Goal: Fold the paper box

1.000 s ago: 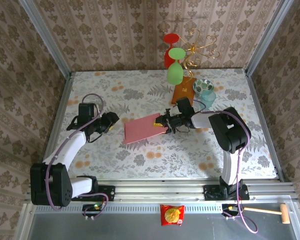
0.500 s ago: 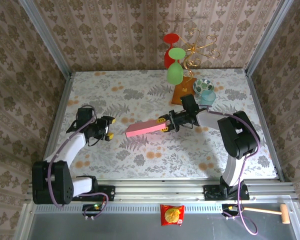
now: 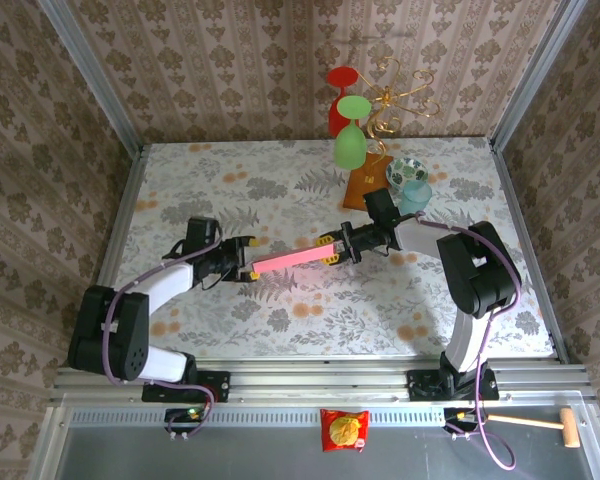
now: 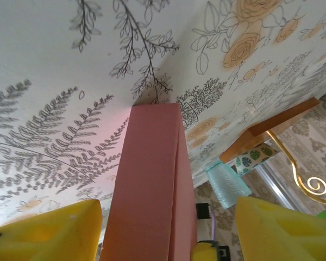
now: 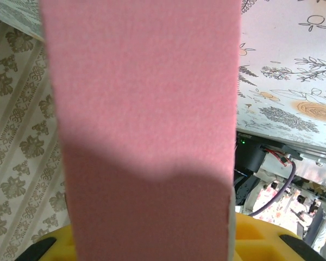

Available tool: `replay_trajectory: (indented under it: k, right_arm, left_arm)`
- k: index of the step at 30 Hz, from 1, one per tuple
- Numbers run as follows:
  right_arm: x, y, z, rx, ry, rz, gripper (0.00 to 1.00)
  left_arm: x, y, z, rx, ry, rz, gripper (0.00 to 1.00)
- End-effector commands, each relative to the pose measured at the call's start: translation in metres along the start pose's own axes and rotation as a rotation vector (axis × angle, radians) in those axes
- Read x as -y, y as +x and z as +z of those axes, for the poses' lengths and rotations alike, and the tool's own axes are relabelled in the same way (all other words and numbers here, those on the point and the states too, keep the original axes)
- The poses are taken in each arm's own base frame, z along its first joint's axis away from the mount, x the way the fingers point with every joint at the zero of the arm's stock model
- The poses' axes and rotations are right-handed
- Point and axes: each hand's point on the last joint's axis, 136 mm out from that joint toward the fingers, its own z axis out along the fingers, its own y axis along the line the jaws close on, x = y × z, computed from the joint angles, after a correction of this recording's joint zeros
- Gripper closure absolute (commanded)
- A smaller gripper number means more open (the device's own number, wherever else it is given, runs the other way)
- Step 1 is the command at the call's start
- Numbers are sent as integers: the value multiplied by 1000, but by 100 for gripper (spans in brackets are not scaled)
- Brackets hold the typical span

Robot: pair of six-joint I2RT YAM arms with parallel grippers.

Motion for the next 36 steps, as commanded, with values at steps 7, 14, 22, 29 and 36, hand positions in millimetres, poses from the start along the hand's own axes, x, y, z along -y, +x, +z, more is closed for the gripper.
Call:
replay_trajectory:
  k: [7,14,22,29,36]
  right_arm:
    - [11,-16,-3,1,28,104,71]
    - [9,-24,-3,-6,28,99,71]
    - [13,-32,-6,2,40,110,71]
    - [14,-38,-4,13,45,118,71]
    - [14,-41,-3,23,47,123,71]
  left_arm:
    - [6,11,13,-50,32,-86,41]
    - [4,14,23,-63,25,-95,51]
    - [8,16,31,-77,30,-100,61]
    - [12,20,36,-89,29,-102,68]
    - [12,26,38,-96,18,-98,68]
